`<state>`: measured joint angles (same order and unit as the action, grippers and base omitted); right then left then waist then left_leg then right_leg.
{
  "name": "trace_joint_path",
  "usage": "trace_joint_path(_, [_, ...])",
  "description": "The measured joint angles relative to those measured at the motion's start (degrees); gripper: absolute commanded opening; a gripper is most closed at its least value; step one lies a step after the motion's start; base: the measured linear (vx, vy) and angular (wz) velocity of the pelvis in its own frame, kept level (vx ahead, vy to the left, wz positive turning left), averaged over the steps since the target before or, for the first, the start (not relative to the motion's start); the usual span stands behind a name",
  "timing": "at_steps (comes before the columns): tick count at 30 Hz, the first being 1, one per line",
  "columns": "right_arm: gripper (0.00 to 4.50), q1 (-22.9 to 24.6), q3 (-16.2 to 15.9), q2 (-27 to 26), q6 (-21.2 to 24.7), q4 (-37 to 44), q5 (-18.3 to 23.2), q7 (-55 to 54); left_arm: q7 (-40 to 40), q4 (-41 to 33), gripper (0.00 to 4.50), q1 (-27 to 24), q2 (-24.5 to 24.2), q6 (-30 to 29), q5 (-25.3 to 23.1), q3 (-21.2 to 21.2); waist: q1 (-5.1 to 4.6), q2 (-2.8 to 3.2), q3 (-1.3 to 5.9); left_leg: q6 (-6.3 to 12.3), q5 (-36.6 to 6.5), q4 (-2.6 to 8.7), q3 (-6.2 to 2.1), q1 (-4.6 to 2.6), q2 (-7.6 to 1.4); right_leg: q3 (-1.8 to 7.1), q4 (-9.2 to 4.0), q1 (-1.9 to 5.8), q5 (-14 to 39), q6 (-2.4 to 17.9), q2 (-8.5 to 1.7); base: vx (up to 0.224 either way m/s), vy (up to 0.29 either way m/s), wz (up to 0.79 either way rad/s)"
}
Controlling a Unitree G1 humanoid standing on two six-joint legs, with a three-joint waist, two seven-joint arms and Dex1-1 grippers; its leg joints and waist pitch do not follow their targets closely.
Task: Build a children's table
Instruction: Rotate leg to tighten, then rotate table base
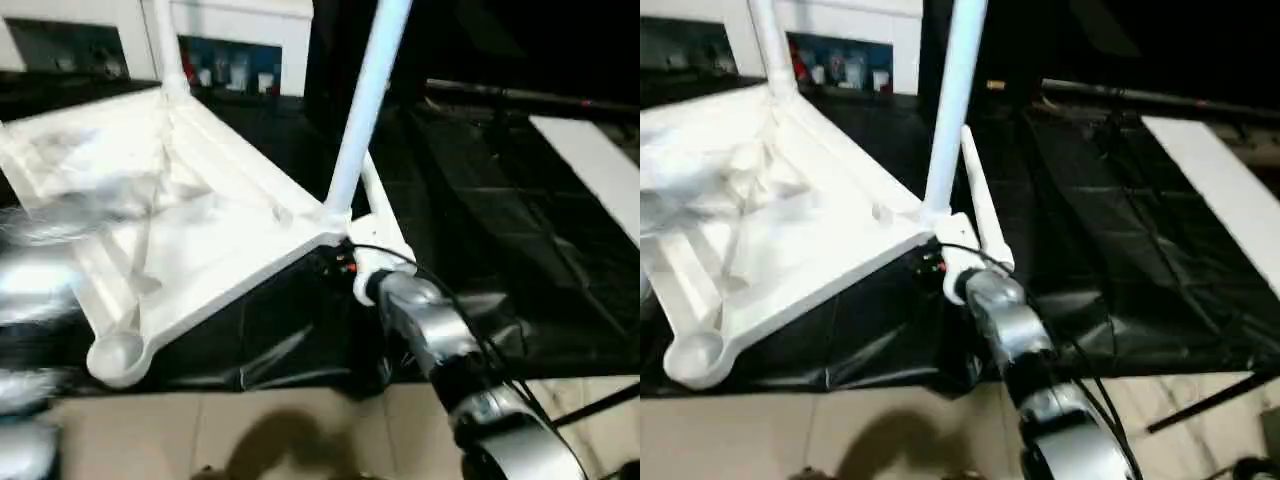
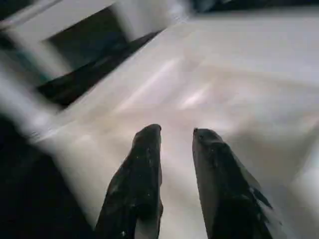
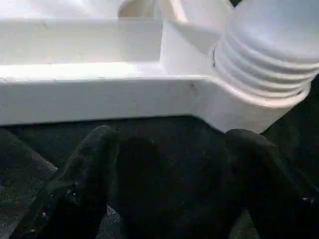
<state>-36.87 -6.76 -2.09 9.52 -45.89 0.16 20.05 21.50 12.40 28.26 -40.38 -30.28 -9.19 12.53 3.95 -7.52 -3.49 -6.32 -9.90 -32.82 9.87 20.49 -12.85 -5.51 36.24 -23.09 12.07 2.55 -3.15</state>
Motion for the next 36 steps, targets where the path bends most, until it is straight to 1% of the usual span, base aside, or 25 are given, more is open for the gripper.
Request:
trace_joint_path(1, [3.64,-0.77,0.00,-0.22,0.01,-1.26,-0.14,-0.38,0.14,-1.03,1.21,-1.82,-1.52,-1.26,-0.62,0.90,-0.03,-0.27,0.04,0.00,0.00,-0.01,0.00,-0.02,0.02,0.01,-0.01,0.05,0.00,0.00,-0.02,0.000,0.000,0.00])
trace_joint_path(2, [3.64,-1.38,0.04,-0.27,-0.02,-2.23,-0.32,-0.72,0.28,-1.34,1.21,-3.19,-2.55,-2.47,-0.82,1.62,0.20,-0.49,0.05,0.00,0.00,-0.02,0.01,-0.01,0.03,0.02,-0.03,0.05,0.00,-0.01,-0.03,0.000,0.000,0.00])
trace_joint_path(3, [3.64,-2.09,0.05,-0.58,-0.01,-3.36,-0.53,-0.89,0.72,-2.14,1.21,-5.69,-3.66,-4.32,-1.16,2.29,0.48,-0.62,0.04,0.00,0.00,-0.02,0.02,-0.02,0.04,0.04,-0.03,0.05,0.00,-0.01,-0.03,0.000,0.000,0.00])
trace_joint_path(5, [3.64,-2.83,0.06,-0.98,-0.05,-4.91,-0.58,-0.91,1.46,-3.31,1.21,-8.91,-4.04,-7.33,-1.20,2.42,1.14,-0.90,-0.04,0.00,0.00,-0.01,0.02,-0.03,0.03,0.03,-0.01,0.05,0.00,-0.01,-0.03,0.000,0.000,0.00])
trace_joint_path(6, [3.64,-3.53,0.04,-1.51,-0.09,-5.99,-0.61,-0.90,1.96,-3.94,1.21,-10.89,-4.00,-9.01,-1.15,2.40,1.37,-1.17,-0.18,-0.03,0.02,-0.01,0.01,-0.02,0.01,0.01,0.03,0.04,0.01,-0.01,-0.03,0.000,0.000,0.00])
trace_joint_path(8, [3.64,-4.79,-0.05,-2.45,-0.68,-8.24,-0.68,-0.89,2.88,-6.42,1.21,-14.82,-3.87,-12.09,-1.09,2.23,1.44,-1.82,-0.16,-0.10,0.06,-0.05,-0.01,-0.05,0.00,0.00,0.13,0.06,0.00,-0.01,-0.02,0.000,0.000,0.00])
trace_joint_path(11, [3.64,-7.12,0.10,-3.33,-1.84,-12.28,-0.59,-1.01,3.92,-9.88,1.21,-17.84,-2.93,-14.55,-0.27,2.07,1.39,-2.24,-0.10,-0.10,0.06,-0.23,-0.04,-0.12,0.00,0.03,0.28,0.14,-0.03,-0.02,-0.03,0.000,0.000,0.00])
trace_joint_path(14, [3.64,-9.03,0.33,-4.57,-3.64,-16.14,-0.58,-1.35,5.72,-12.77,1.21,-19.16,-2.24,-16.18,1.34,1.58,1.11,-2.23,-0.10,-0.12,0.05,-0.25,-0.04,-0.36,0.01,0.09,0.51,0.18,-0.05,0.01,-0.03,0.000,0.000,0.00])
trace_joint_path(19, [3.64,-10.94,1.32,-5.49,-5.95,-19.98,-0.46,-1.10,9.71,-16.61,1.21,-20.05,-1.44,-18.49,5.13,-0.02,1.22,-2.21,-0.11,-0.19,0.09,-0.24,-0.15,-0.40,0.00,0.05,0.78,0.11,0.01,-0.08,-0.02,0.000,0.000,0.00])
trace_joint_path(21, [3.64,-11.09,1.82,-5.52,-6.43,-20.69,-0.37,-0.99,10.53,-17.42,1.21,-20.05,-1.08,-19.39,6.02,-0.09,1.34,-2.21,-0.11,-0.22,0.11,-0.26,-0.16,-0.39,0.00,0.04,0.79,0.13,0.01,-0.08,-0.02,0.000,0.000,0.00])
trace_joint_path(26, [3.64,-11.52,1.89,-5.58,-7.49,-21.90,-0.21,-0.70,12.54,-20.32,1.21,-20.05,0.87,-21.74,8.53,-1.34,1.39,-2.24,-0.10,-0.25,0.13,-0.40,-0.17,-0.27,0.00,0.05,0.79,0.14,-0.05,-0.01,-0.02,0.000,0.000,0.00])
trace_joint_path(29, [3.64,-11.59,2.06,-5.57,-8.40,-21.91,0.13,-0.49,13.06,-20.87,1.21,-18.88,3.38,-21.75,9.50,-3.64,1.41,-2.22,-0.11,-0.25,0.14,-0.41,-0.18,-0.24,0.00,0.05,0.81,0.15,-0.11,0.09,-0.02,0.000,0.000,0.00])
trace_joint_path(32, [3.64,-11.64,2.64,-5.48,-9.13,-21.64,0.28,-0.05,13.04,-20.12,1.21,-17.23,5.81,-20.58,9.73,-5.95,1.27,-2.17,-0.14,-0.27,0.15,-0.40,-0.18,-0.21,0.00,0.05,0.82,0.13,-0.15,0.15,-0.02,0.000,0.000,0.00])
trace_joint_path(34, [3.64,-11.49,3.30,-4.35,-9.01,-19.82,0.32,-0.43,11.46,-15.71,1.21,-13.74,9.31,-18.15,9.42,-7.29,1.33,-1.77,-0.39,-0.28,0.16,-0.53,-0.18,-0.10,0.00,0.04,0.82,0.12,-0.22,0.10,-0.01,0.000,0.000,0.00])
trace_joint_path(35, [3.64,-11.49,3.52,-4.34,-9.01,-18.67,0.37,-0.54,11.06,-14.79,1.21,-12.96,9.96,-17.21,9.41,-7.95,1.13,-1.68,-0.45,-0.28,0.16,-0.53,-0.18,-0.08,-0.01,0.07,0.82,0.10,-0.28,0.09,-0.01,0.000,0.000,0.00])
trace_joint_path(36, [3.64,-10.96,4.13,-3.51,-8.73,-16.29,0.74,-0.88,9.82,-10.86,1.21,-10.28,12.05,-14.88,8.92,-8.72,1.29,-0.94,-0.71,-0.27,0.17,-0.85,-0.24,0.08,-0.01,0.02,0.81,0.14,-0.34,0.05,0.06,0.000,0.000,0.00])
